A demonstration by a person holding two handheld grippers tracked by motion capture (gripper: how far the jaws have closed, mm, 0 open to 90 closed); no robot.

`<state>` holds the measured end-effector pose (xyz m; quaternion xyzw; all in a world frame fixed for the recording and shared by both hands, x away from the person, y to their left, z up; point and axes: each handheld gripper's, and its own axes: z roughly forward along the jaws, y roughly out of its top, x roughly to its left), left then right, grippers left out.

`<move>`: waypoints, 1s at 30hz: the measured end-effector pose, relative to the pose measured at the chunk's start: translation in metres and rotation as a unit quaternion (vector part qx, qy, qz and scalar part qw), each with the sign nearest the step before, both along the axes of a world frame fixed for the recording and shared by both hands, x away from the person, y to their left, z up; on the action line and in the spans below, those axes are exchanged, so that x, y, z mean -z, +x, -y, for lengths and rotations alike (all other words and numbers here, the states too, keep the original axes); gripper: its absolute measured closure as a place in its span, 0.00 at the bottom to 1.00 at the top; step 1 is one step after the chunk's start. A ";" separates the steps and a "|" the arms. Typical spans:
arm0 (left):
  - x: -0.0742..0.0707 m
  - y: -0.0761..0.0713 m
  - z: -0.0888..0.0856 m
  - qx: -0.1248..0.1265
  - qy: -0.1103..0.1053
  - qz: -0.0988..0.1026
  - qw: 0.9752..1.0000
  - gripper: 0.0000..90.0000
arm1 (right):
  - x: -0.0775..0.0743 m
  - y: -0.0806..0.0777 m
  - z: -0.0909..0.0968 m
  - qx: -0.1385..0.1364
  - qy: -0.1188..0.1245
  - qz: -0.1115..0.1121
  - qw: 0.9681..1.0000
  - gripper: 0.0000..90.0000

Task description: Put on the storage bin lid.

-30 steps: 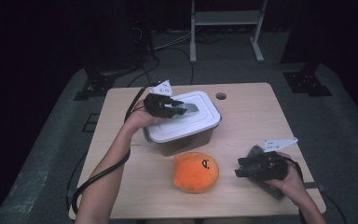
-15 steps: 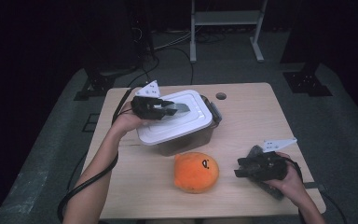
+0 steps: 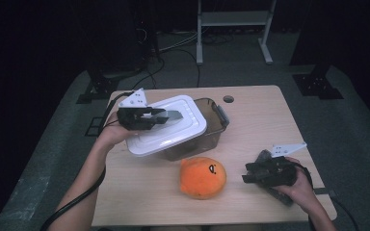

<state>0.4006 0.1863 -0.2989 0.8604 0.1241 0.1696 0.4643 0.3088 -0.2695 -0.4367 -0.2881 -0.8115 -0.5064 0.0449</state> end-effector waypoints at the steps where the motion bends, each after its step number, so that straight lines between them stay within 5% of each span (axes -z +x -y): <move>1: 0.000 -0.002 -0.004 -0.001 0.001 0.002 1.000 0.74 | 0.000 0.000 0.000 0.000 0.001 0.000 1.000 0.43; 15: -0.005 -0.040 -0.055 -0.040 -0.006 0.021 0.999 0.74 | 0.000 0.000 -0.003 -0.001 -0.003 0.000 1.000 0.43; 30: 0.006 -0.075 -0.101 -0.072 -0.015 0.028 0.997 0.74 | 0.001 0.000 -0.003 0.000 -0.004 -0.003 1.000 0.43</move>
